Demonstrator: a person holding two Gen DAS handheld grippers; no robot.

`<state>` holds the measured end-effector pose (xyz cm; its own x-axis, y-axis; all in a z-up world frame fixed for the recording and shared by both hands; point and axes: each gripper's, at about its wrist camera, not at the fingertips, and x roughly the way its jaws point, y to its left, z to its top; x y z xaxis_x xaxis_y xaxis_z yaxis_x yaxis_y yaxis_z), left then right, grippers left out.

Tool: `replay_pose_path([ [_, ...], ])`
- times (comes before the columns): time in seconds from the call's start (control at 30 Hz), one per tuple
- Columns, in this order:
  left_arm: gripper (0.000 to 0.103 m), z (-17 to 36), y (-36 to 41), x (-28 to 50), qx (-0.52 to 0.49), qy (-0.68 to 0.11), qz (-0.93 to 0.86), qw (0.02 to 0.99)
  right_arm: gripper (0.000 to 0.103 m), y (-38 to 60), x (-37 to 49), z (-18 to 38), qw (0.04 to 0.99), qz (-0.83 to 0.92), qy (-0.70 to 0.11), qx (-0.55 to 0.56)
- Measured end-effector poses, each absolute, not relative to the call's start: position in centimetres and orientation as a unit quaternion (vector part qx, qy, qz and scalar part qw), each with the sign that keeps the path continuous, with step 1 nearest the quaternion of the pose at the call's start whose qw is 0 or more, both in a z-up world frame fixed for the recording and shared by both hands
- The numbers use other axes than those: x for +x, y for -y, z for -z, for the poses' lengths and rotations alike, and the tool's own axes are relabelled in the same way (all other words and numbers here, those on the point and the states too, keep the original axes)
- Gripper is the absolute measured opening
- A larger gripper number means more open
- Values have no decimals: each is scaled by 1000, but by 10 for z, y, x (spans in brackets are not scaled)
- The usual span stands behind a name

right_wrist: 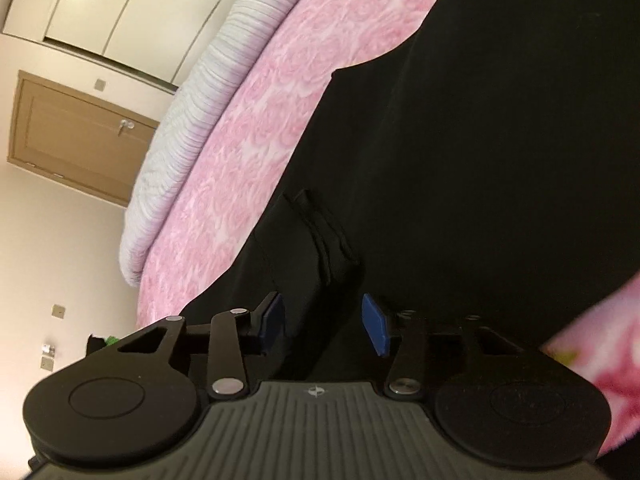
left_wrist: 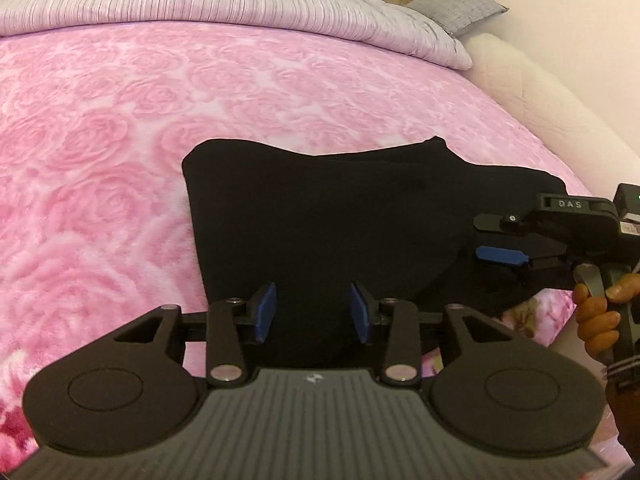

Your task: Fold clothes

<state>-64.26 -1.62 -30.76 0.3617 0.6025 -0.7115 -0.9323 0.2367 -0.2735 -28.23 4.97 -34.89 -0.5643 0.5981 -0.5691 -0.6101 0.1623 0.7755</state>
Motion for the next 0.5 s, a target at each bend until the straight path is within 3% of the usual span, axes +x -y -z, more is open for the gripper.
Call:
replay_pose_path([
  [0.13, 36, 314, 7, -646, -355, -237, -512, 746, 47, -65, -291, 356, 467, -653, -596, -16],
  [0.17, 36, 313, 5, -645, -355, -237, -510, 747, 33, -68, -295, 358, 467, -657, -592, -21],
  [0.2, 36, 313, 3, -644, -355, -237, -508, 748, 8, -69, -299, 360, 468, -663, -583, -29],
  [0.33, 37, 306, -5, -638, -355, -224, -489, 764, 6, -59, -294, 346, 493, -688, -533, -14],
  [0.4, 45, 302, -9, -631, -360, -214, -473, 775, 6, -47, -279, 327, 536, -690, -486, -3],
  [0.5, 46, 301, -19, -610, -363, -208, -440, 795, 7, -29, -237, 302, 604, -674, -425, 15],
])
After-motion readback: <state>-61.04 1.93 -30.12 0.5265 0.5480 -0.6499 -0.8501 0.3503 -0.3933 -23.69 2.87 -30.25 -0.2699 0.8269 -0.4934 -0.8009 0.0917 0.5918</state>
